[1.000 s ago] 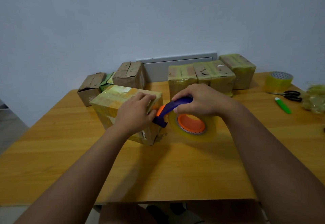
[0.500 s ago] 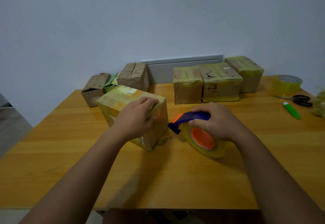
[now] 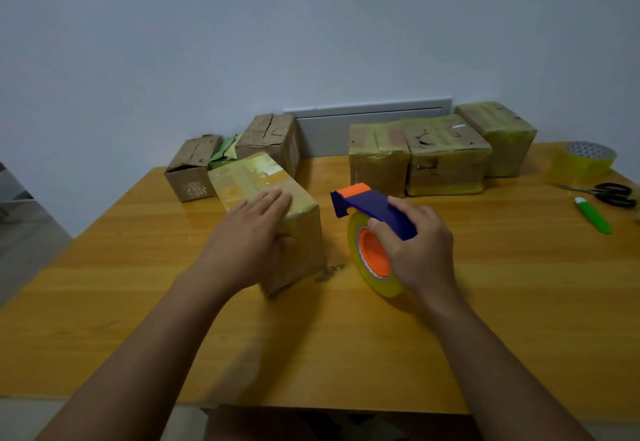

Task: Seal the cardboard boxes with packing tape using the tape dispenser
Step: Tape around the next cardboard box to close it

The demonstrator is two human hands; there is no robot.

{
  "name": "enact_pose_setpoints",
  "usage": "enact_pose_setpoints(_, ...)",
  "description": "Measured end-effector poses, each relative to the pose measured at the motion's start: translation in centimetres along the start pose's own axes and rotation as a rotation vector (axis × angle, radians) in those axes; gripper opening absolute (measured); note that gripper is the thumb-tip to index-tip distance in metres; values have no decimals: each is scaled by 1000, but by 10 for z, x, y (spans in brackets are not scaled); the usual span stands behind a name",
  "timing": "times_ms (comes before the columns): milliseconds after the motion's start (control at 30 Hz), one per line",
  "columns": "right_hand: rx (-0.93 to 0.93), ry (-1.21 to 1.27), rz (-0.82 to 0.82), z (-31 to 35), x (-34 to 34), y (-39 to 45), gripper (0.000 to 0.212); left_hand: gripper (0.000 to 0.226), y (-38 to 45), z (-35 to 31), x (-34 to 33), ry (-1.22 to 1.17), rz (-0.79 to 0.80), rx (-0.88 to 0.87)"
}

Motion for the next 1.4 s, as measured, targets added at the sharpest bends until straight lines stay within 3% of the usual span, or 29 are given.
enact_pose_setpoints(267, 97, -41, 12, 8, -4, -13, 57, 65, -4, 5, -1, 72, -1, 6)
enact_pose_setpoints(633, 106, -4, -18, 4, 2, -20, 56, 60, -8, 9, 5, -24, 13, -38)
enact_pose_setpoints(767, 104, -5, -24, 4, 2, -19, 56, 57, -7, 9, 4, -54, -51, -59)
enact_pose_setpoints(1267, 115, 8, -45, 3, 3, -20, 55, 87, -8, 19, -4, -23, -6, -71)
enact_pose_setpoints(1400, 119, 8, -48, 2, 3, -21, 55, 83, -7, 18, -3, -8, -13, -64)
Point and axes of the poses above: each hand's wrist, its own y-axis towards the middle knuckle, its own x-axis out of the back of the hand, z = x × y, the point moved 5 cm from there along y, towards the middle knuckle, and after that the axes turned 14 degrees about -z, right-handed, at the moved point
